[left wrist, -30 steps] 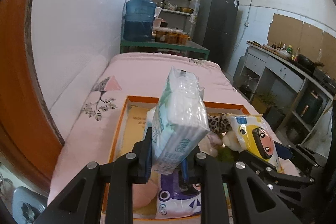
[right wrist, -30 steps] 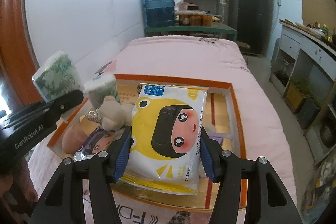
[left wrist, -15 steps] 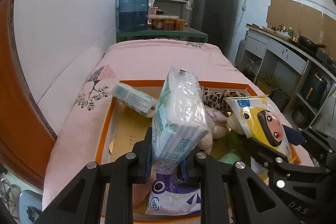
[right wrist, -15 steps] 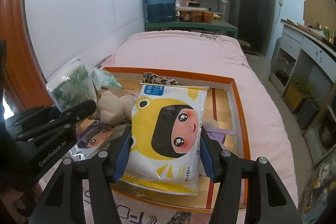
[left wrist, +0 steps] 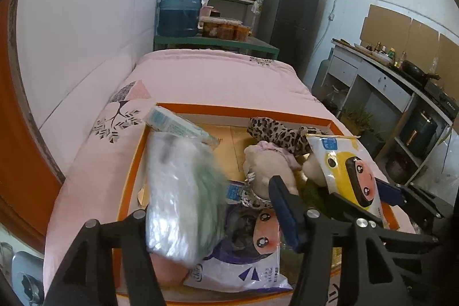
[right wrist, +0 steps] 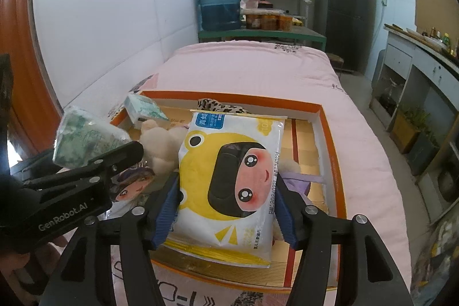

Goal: Organize soft objects
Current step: 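Lower both packs into the box and open both tools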

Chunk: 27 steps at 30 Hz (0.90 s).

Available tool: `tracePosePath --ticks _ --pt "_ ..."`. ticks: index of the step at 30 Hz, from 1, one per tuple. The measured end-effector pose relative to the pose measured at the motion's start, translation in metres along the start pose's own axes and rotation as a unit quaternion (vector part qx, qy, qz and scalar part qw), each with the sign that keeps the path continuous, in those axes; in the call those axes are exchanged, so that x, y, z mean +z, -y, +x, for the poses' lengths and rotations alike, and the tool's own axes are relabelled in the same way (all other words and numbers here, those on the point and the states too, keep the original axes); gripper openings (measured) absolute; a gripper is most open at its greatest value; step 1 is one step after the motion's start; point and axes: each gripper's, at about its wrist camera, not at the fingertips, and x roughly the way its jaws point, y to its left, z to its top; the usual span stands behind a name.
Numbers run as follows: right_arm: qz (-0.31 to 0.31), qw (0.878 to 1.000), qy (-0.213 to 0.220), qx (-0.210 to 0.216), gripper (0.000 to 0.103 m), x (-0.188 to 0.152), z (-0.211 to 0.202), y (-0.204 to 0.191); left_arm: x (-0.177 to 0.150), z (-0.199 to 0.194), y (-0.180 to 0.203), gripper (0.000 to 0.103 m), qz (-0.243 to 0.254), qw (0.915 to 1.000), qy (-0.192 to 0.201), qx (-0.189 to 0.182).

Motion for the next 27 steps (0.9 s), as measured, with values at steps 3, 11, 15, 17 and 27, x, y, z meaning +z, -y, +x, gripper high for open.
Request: tracePosePath --ticks 3,11,15,17,27 --pt "-0.001 1.0 0.002 0.0 0.064 0.0 -0.001 0.0 0.0 0.0 0.0 0.061 0.001 1.0 0.0 0.002" --pt "-0.002 0.999 0.03 -0.014 0.072 0.001 -0.01 0.001 0.002 -0.013 -0.001 0.061 -0.002 0.9997 0.022 0.003" --pt "-0.002 0.999 0.047 -0.019 0.073 0.002 -0.019 0.002 0.007 -0.028 -0.003 0.061 -0.011 0.9986 0.051 -0.006" --pt "0.001 0.999 0.048 -0.019 0.073 0.003 -0.02 0.002 0.011 -0.036 -0.004 0.061 -0.016 0.9977 0.062 -0.021" --pt "0.013 0.998 0.056 -0.02 0.073 0.005 -0.024 0.007 0.018 -0.056 -0.001 0.061 -0.02 0.995 0.093 -0.028"
